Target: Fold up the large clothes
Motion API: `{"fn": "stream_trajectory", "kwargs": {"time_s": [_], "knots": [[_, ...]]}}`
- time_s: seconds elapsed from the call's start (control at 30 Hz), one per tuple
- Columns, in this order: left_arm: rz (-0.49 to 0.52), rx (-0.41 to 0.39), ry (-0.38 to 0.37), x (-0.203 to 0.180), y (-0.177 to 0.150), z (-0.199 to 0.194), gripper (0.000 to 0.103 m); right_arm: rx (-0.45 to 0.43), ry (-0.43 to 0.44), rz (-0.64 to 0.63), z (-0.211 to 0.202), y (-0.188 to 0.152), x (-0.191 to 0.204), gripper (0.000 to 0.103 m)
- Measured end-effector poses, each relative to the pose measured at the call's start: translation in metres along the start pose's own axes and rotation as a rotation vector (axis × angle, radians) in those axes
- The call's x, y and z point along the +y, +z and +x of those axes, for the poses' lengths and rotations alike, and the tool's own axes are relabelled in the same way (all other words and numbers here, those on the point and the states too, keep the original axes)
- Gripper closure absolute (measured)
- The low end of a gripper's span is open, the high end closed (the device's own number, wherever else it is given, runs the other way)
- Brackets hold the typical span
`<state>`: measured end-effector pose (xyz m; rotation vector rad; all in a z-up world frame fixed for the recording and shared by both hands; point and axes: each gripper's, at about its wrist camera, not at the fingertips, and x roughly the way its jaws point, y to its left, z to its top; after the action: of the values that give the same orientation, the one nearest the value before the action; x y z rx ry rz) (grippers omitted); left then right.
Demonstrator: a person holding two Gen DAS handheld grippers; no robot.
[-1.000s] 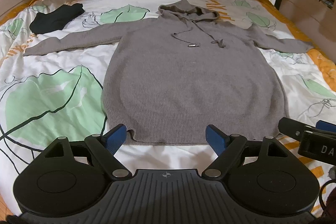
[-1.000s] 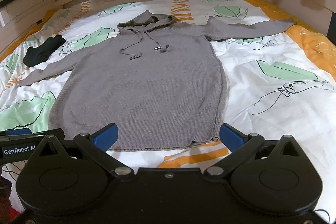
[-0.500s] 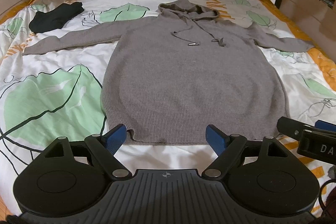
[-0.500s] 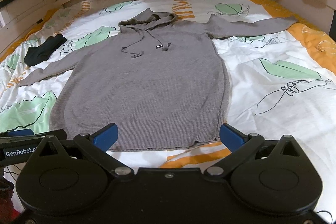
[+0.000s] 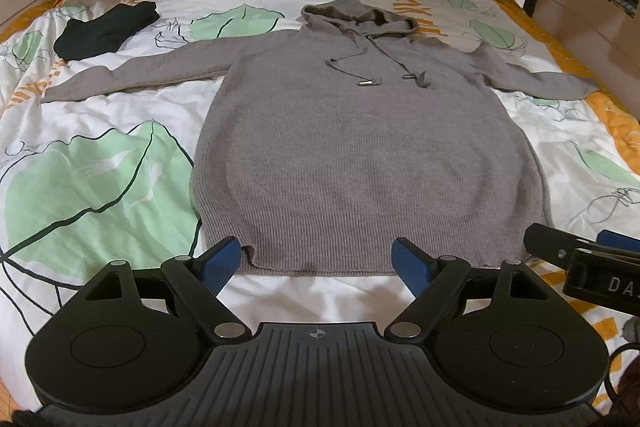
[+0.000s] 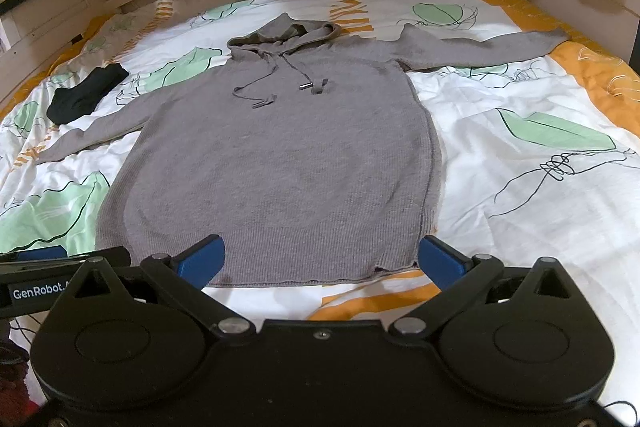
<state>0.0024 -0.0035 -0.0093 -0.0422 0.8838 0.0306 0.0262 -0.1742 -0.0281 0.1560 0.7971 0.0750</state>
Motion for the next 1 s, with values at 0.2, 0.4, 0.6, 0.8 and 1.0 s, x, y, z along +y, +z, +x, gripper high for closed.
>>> {"fn": "stream_trajectory", "kwargs": {"time_s": [0.2, 0.4, 0.6, 0.8, 1.0], "knots": [[-0.001, 0.001, -0.004, -0.001, 0.0, 0.001, 0.021, -0.003, 0.005, 0.0, 0.0, 0.0, 0.003, 0.001], [-0.025, -0.015, -0.032, 0.002, 0.001, 0.002, 0.021, -0.023, 0.037, 0.009, 0.0, 0.003, 0.005, 0.001], [-0.084, -0.099, -0.08, 0.017, 0.012, 0.003, 0.021, -0.124, 0.071, 0.021, -0.005, 0.016, 0.006, 0.001], [-0.102, -0.248, -0.064, 0.038, 0.04, 0.005, 0.021, -0.266, 0.092, 0.069, -0.005, 0.041, 0.005, 0.001], [-0.083, -0.321, -0.058, 0.062, 0.073, 0.023, 0.021, -0.376, 0.083, 0.066, 0.014, 0.064, 0.009, 0.001]]}}
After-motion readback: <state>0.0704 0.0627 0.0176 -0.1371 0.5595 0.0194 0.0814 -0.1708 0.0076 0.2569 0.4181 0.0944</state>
